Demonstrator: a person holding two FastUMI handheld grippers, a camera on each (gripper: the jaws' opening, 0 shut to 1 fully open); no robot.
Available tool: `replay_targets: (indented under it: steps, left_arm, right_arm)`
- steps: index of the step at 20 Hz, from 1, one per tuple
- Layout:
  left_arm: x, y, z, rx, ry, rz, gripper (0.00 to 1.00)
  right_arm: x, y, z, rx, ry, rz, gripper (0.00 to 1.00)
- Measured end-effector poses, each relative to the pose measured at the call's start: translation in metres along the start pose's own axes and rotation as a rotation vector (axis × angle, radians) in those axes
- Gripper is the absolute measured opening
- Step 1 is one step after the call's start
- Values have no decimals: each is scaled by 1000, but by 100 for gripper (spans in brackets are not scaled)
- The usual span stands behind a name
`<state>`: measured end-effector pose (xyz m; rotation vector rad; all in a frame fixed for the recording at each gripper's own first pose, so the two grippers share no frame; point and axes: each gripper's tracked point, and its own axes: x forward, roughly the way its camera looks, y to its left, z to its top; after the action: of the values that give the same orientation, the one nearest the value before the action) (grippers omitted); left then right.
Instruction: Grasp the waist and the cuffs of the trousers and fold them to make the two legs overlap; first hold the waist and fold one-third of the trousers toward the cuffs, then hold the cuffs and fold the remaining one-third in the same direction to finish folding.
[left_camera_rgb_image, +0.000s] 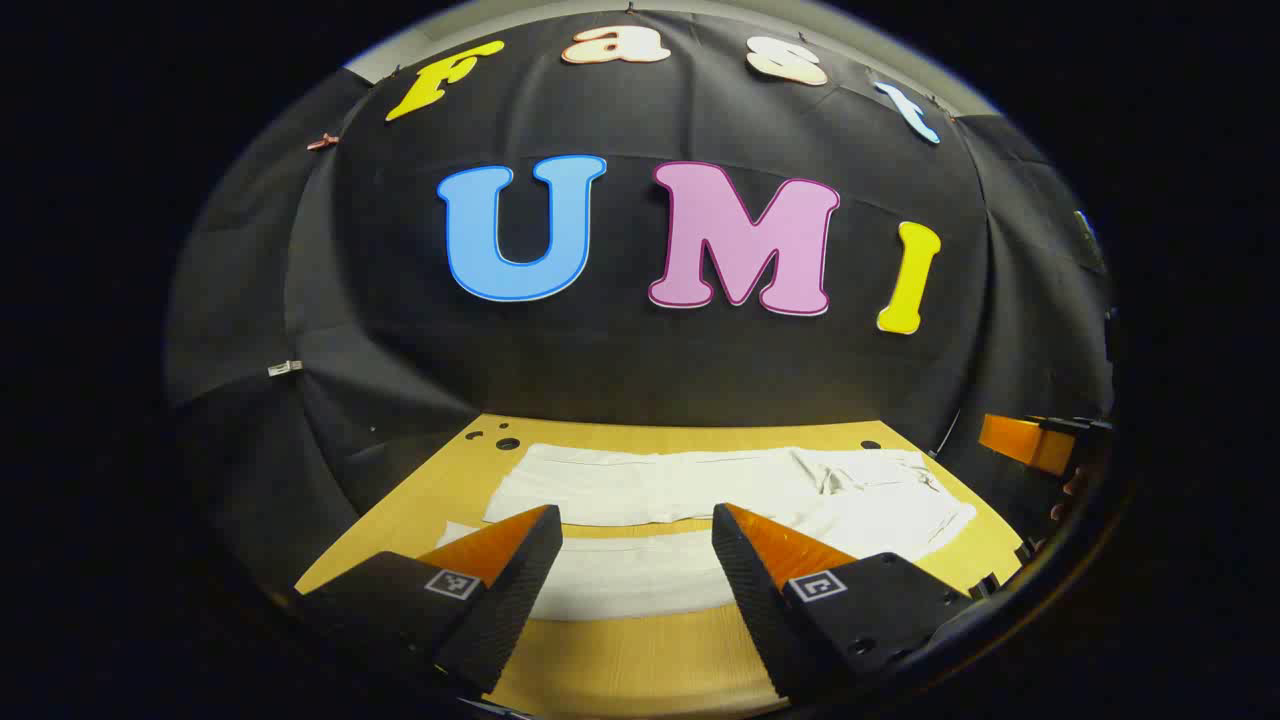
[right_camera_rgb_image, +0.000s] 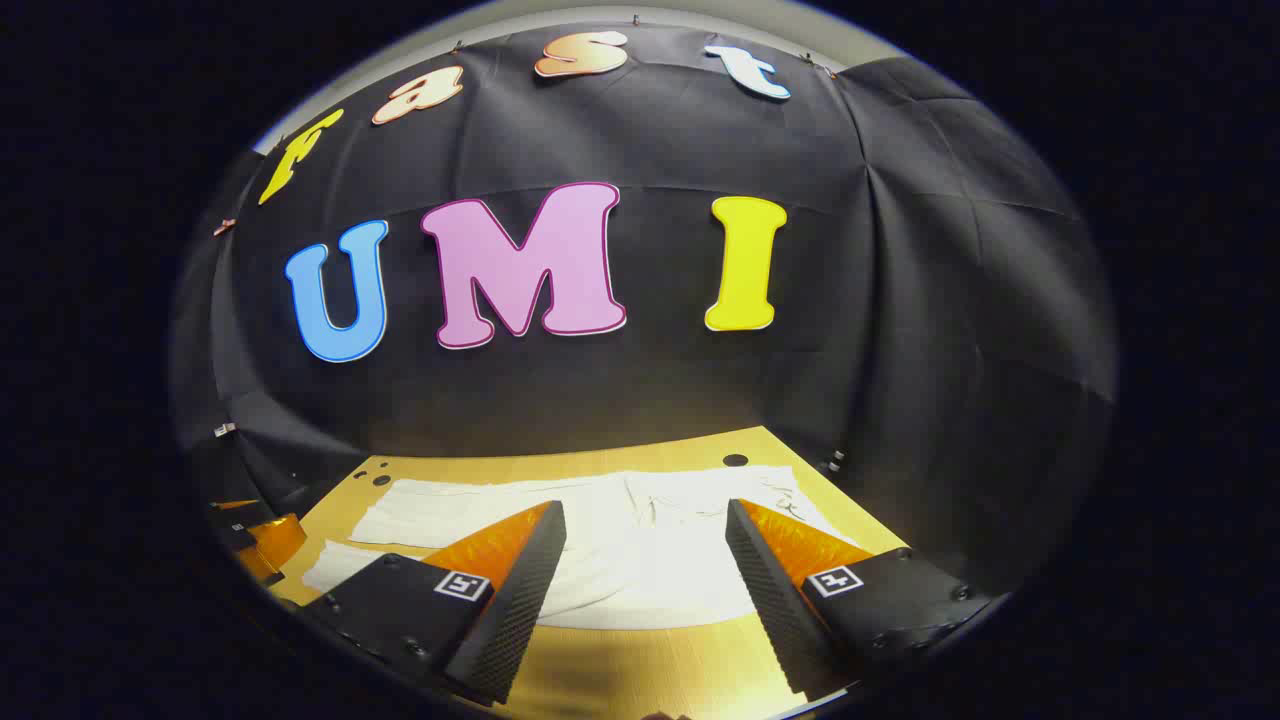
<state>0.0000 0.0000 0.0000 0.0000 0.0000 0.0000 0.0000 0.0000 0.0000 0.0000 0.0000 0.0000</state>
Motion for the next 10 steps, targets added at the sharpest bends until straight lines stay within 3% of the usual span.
replay_targets:
  steps: [7, 10]
  left_arm:
    - [2, -17, -1, -2, 11, -39, 95]
    - [9, -12, 9, -9, -13, -16, 96]
  right_arm:
    - [-2, -5, -2, -35, -1, 40, 99]
    - [5, -16, -5, -53, 8, 45, 99]
